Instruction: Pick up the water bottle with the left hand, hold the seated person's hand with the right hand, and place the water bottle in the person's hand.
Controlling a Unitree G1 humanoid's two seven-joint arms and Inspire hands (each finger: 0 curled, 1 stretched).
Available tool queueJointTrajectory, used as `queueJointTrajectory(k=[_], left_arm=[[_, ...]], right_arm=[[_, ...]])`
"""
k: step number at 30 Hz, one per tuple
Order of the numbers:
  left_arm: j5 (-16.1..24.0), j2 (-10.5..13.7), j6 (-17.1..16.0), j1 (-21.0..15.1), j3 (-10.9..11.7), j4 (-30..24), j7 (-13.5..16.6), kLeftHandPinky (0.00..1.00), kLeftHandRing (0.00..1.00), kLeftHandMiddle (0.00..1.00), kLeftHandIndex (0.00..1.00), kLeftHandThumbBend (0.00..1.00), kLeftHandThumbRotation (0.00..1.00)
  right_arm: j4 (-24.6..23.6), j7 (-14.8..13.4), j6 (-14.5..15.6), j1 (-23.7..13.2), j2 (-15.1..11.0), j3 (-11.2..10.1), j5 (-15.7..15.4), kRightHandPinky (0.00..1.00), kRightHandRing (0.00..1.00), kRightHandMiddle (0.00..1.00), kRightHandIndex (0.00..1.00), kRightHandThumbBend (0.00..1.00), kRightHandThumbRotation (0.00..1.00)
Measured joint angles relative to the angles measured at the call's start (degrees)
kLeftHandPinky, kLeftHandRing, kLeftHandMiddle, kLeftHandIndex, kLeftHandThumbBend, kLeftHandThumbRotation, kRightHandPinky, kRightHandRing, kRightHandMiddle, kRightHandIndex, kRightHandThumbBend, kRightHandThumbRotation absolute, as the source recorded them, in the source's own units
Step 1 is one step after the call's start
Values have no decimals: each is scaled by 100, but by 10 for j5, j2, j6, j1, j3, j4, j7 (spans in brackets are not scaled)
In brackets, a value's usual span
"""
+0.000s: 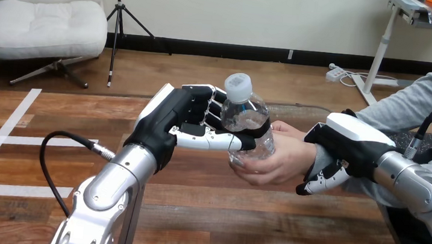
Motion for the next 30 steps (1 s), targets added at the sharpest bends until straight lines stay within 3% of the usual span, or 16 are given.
queueJointTrajectory(k=[7,18,30], left_arm=[[0,5,10,0,0,-7,-12,50,61,65,65,87,27],[7,19,10,0,-3,-7,-26,72,81,82,84,98,61],[13,27,8,0,-3,-7,-34,93,94,95,96,100,86]], right_arm=[[0,0,0,0,0,0,0,23,27,31,31,72,0],[0,0,0,0,0,0,0,23,26,31,31,72,0],[0,0,1,1,0,0,0,23,27,31,31,72,0]])
